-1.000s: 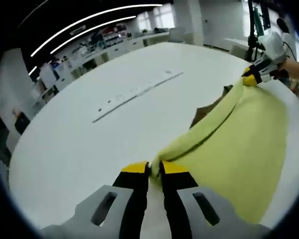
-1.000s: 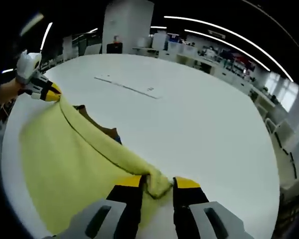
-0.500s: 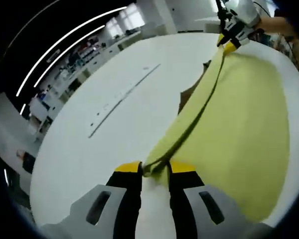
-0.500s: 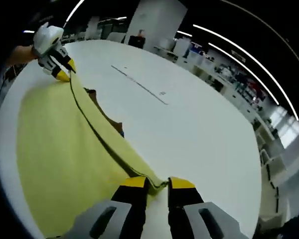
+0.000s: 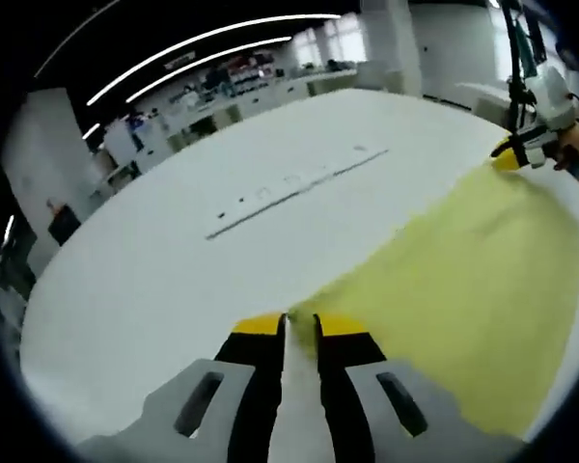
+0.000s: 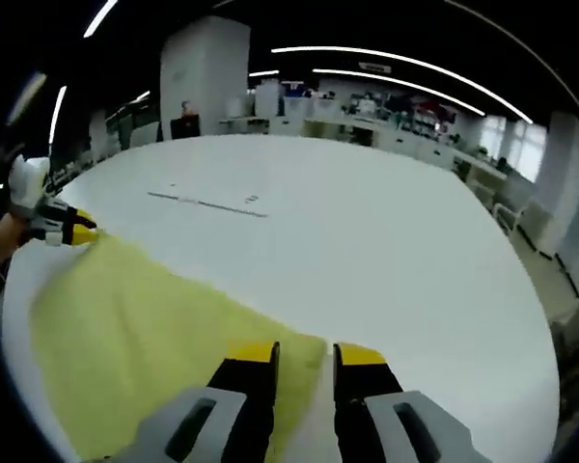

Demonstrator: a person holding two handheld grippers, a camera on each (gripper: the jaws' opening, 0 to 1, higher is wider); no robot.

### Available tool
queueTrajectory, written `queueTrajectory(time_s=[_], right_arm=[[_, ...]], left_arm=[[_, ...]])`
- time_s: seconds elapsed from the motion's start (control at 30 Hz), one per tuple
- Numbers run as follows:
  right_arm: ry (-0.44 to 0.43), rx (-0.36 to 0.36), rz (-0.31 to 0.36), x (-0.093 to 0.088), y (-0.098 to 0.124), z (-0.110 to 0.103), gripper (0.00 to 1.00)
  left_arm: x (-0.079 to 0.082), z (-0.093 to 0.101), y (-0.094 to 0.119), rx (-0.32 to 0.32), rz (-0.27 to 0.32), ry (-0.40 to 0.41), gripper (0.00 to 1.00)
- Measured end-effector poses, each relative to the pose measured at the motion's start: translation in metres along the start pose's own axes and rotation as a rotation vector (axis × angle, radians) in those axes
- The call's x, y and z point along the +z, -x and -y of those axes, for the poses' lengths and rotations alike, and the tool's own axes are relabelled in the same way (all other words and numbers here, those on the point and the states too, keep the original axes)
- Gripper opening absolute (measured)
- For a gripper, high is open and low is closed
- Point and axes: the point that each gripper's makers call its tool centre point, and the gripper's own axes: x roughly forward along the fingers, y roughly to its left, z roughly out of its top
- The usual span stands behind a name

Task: Fold the garment on the visible template until the final outline fits inside the template.

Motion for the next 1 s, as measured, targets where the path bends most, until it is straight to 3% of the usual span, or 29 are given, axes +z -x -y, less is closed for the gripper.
queueTrajectory(time_s=[0.13, 0.23, 0.4, 0.6, 1.0], right_arm=[[-0.028, 0.023, 0.01, 0.005, 0.006, -0.004, 0.31], [-0.066, 0.066, 0.011, 0.007, 0.014, -0.012, 0.4], [-0.085, 0.137, -0.007, 0.006, 0.029, -0.025, 0.53], [-0.082, 0.209, -0.016, 0.004, 0.052, -0.043, 0.62], [-0.004, 0.312, -0.035, -0.025, 0.104, -0.07, 0.7]], left_arm=[[0.003, 0.001, 0.008, -0.02, 0.021, 0.012, 0.25], [0.011, 0.008, 0.017, -0.073, 0.081, 0.103, 0.34], [0.014, 0.014, 0.034, -0.108, 0.103, 0.091, 0.51], [0.008, 0.025, 0.057, -0.166, 0.119, 0.089, 0.64], [-0.011, 0.052, 0.108, -0.295, 0.17, 0.117, 0.7]])
